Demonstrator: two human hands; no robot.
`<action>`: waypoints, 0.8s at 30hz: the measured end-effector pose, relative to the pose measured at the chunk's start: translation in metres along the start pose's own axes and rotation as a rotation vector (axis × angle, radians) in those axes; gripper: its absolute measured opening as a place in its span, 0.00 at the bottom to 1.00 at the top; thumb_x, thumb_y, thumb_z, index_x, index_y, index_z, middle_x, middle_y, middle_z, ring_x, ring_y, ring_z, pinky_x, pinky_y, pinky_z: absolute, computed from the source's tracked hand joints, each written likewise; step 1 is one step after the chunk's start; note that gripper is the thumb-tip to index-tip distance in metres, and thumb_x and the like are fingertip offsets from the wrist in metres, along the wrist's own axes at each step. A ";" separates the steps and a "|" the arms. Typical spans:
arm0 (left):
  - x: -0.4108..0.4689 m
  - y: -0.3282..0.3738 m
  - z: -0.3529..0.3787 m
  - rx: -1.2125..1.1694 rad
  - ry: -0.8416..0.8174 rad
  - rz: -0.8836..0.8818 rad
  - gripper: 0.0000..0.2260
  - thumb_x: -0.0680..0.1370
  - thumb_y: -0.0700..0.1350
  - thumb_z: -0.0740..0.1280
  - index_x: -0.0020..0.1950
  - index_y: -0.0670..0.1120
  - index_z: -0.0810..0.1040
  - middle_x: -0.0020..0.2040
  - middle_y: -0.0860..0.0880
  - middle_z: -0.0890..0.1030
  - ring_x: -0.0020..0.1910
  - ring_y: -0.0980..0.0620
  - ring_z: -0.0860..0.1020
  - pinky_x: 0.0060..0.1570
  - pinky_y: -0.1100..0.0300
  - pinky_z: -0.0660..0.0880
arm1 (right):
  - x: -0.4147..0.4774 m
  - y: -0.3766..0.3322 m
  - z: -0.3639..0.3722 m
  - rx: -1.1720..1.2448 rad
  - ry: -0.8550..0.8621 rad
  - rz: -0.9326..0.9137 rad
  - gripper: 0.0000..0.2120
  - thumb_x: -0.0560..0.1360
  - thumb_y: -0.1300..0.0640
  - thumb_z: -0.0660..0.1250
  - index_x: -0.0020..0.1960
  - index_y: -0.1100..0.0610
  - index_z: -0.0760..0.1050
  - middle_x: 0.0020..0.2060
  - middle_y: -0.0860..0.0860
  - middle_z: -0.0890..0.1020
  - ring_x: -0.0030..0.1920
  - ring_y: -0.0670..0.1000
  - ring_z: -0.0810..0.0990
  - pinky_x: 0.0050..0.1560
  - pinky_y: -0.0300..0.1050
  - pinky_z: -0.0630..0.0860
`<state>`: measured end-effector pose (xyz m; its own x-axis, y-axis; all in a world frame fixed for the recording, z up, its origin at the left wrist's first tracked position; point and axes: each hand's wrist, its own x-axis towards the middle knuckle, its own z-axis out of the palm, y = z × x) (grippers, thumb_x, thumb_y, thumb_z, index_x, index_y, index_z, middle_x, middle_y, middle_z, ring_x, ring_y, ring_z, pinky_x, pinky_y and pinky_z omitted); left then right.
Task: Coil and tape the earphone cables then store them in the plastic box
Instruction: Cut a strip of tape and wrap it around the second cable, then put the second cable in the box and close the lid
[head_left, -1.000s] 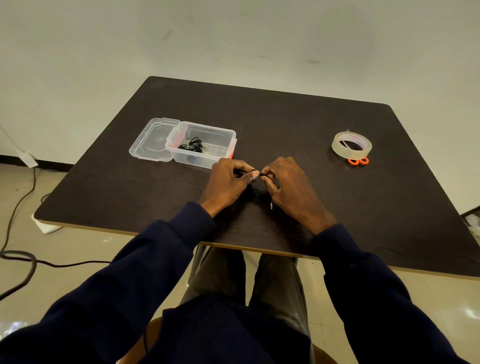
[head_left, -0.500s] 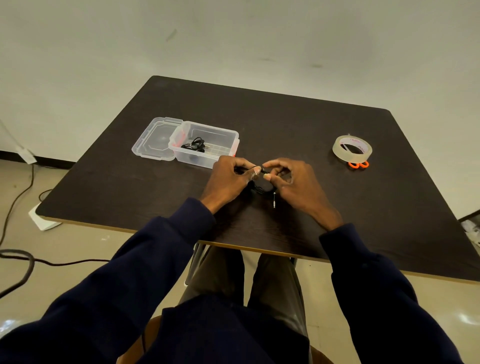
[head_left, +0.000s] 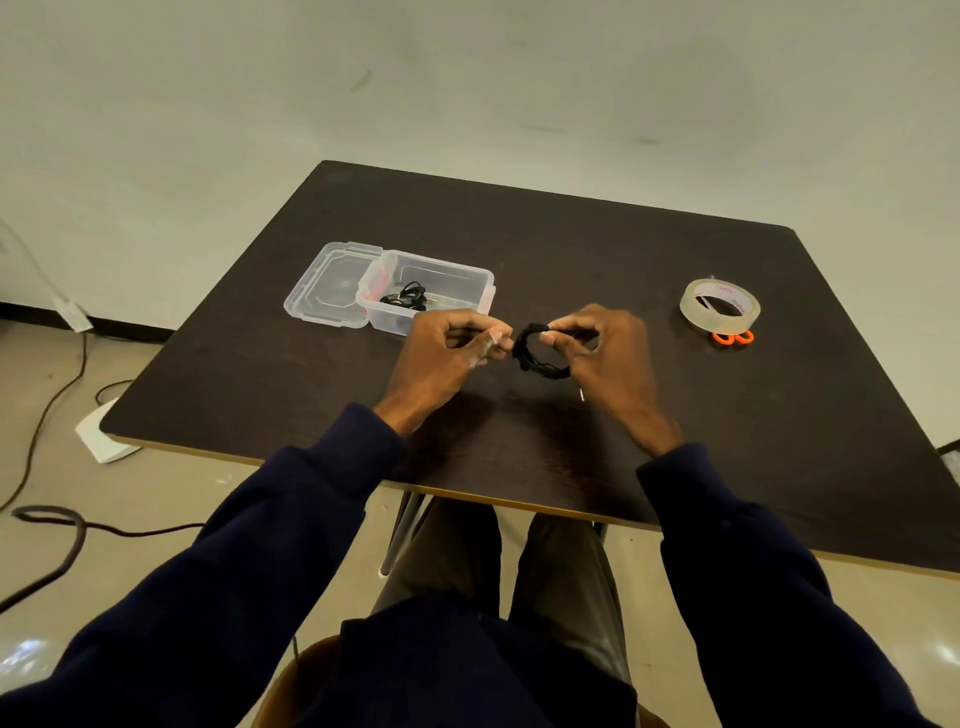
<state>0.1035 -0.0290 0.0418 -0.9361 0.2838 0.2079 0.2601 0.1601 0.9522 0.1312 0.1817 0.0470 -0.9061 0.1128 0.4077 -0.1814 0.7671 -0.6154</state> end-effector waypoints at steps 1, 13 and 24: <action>-0.001 0.002 -0.007 -0.023 0.018 0.003 0.06 0.81 0.40 0.71 0.56 0.39 0.85 0.48 0.44 0.88 0.45 0.47 0.87 0.48 0.55 0.84 | 0.003 -0.003 0.000 0.030 0.008 0.011 0.06 0.76 0.55 0.76 0.52 0.54 0.86 0.44 0.47 0.85 0.43 0.43 0.82 0.45 0.46 0.82; 0.043 -0.016 -0.110 0.581 0.408 -0.265 0.06 0.78 0.41 0.69 0.51 0.42 0.84 0.50 0.45 0.84 0.52 0.46 0.81 0.52 0.56 0.76 | 0.079 -0.064 0.011 0.065 -0.131 0.007 0.03 0.74 0.57 0.75 0.45 0.52 0.88 0.36 0.43 0.86 0.37 0.38 0.83 0.35 0.28 0.74; 0.045 -0.021 -0.089 0.483 0.305 -0.348 0.05 0.76 0.40 0.70 0.47 0.40 0.84 0.45 0.42 0.86 0.45 0.43 0.85 0.52 0.48 0.82 | 0.111 -0.067 0.049 0.068 -0.209 0.201 0.09 0.71 0.60 0.80 0.50 0.60 0.86 0.44 0.54 0.87 0.44 0.48 0.85 0.46 0.40 0.82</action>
<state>0.0351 -0.1041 0.0515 -0.9912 -0.1294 0.0277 -0.0591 0.6198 0.7825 0.0239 0.1119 0.1003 -0.9843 0.1200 0.1297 -0.0094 0.6976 -0.7164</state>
